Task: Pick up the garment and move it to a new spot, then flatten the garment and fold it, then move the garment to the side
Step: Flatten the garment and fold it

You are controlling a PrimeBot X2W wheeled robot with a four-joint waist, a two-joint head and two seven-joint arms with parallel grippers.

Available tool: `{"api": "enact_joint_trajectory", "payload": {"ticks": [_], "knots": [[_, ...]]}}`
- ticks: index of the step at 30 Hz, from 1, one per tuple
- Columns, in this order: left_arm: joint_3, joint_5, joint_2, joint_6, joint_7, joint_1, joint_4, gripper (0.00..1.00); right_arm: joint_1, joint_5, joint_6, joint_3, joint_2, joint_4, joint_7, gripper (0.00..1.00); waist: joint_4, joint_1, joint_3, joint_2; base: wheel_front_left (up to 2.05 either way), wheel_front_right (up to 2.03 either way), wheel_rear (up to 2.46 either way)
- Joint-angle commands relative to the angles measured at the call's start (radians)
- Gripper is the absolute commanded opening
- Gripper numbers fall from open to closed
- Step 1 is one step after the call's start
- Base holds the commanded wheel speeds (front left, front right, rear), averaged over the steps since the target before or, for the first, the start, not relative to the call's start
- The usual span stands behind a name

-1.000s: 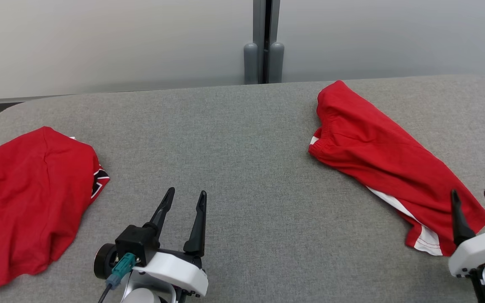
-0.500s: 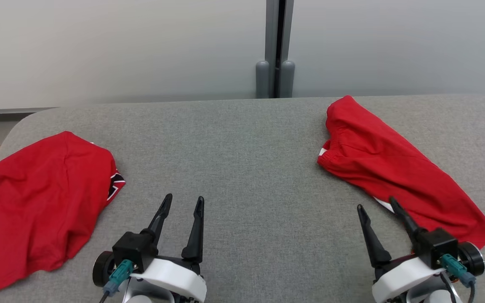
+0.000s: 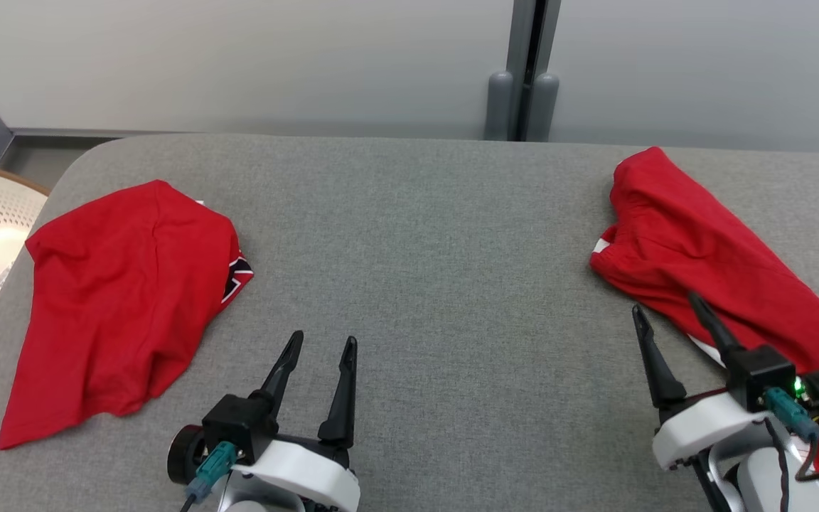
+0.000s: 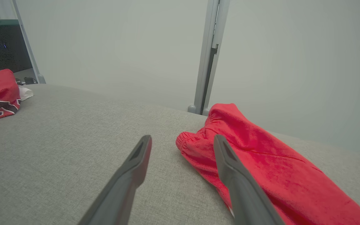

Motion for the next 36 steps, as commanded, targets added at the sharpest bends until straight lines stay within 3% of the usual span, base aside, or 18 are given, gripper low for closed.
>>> {"api": "enact_joint_trajectory", "payload": {"ticks": [1, 9, 18, 19, 20, 29, 32, 36], "knots": [[-0.009, -0.003, 0.003, 0.005, -0.002, -0.033, -0.004, 1.00, -0.043, -0.027, -0.001, -0.015, -0.014, 0.017, 0.018, 1.00, 0.030, 0.0000, 0.040, 0.0000, 0.00, 0.00, 0.00], [-0.059, -0.023, 0.003, 0.010, -0.002, -0.086, -0.002, 1.00, -0.174, -0.071, -0.001, -0.024, -0.074, 0.135, 0.053, 1.00, 0.090, 0.0000, 0.121, 0.0000, 0.00, 0.00, 0.00], [-0.098, -0.053, 0.003, 0.029, -0.002, -0.126, 0.002, 1.00, -0.285, -0.076, -0.001, -0.030, -0.132, 0.298, 0.021, 1.00, 0.135, 0.0000, 0.176, 0.0000, 0.00, 0.00, 0.00], [-0.099, -0.053, 0.003, 0.030, -0.002, -0.127, 0.003, 1.00, -0.294, -0.073, -0.001, -0.025, -0.133, 0.316, 0.021, 0.72, 0.136, 0.0000, 0.178, 0.0000, 0.00, 0.00, 0.00], [-0.099, -0.054, 0.004, 0.031, -0.002, -0.126, 0.004, 1.00, -0.303, -0.071, -0.001, -0.022, -0.135, 0.328, 0.014, 0.00, 0.136, 0.0000, 0.179, 0.0000, 0.00, 0.00, 0.00], [-0.092, -0.048, 0.003, 0.032, -0.002, -0.128, 0.023, 1.00, -0.315, 0.013, -0.001, 0.118, -0.076, 0.345, -0.043, 0.00, 0.109, 0.0000, 0.131, 0.0000, 0.00, 0.00, 0.00], [-0.086, -0.042, 0.004, 0.031, -0.002, -0.112, 0.029, 1.00, -0.288, 0.081, 0.000, 0.221, -0.041, 0.302, -0.050, 0.00, 0.094, 0.0000, 0.099, 0.0000, 0.00, 0.00, 0.00], [-0.075, -0.033, 0.004, 0.025, -0.002, -0.091, 0.039, 1.00, -0.247, 0.259, 0.000, 0.455, -0.025, 0.167, -0.049, 0.00, 0.071, 0.0000, 0.047, 0.0000, 0.00, 0.00, 0.00]]}}
